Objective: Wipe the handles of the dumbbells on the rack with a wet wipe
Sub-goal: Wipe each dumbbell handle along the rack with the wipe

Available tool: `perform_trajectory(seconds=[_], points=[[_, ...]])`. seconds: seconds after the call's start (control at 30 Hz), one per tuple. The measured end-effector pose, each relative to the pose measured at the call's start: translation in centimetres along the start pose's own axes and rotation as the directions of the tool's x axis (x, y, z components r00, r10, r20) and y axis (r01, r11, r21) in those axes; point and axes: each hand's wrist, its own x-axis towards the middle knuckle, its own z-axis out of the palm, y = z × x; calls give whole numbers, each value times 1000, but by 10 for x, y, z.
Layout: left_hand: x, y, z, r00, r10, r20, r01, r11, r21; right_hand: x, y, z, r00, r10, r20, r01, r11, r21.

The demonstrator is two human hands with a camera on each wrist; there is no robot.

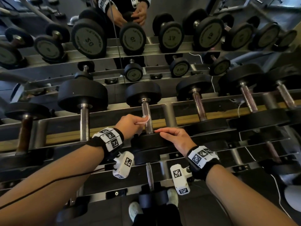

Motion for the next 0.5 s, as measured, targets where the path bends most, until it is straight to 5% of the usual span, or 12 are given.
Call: perform_trajectory(seconds=[0.1,0.27,0.5], points=[[-3,-1,-10,998,17,64,-21,998,60,-2,4,3,998,-57,-25,56,998,-34],[14,0,-19,968,-42,-246,13,993,-119,-5,16,12,990,-96,-101,96,995,-5],[4,-4,9,991,18,-132,-23,999,-38,-4,17,15,993,-8,-115,21,994,109]])
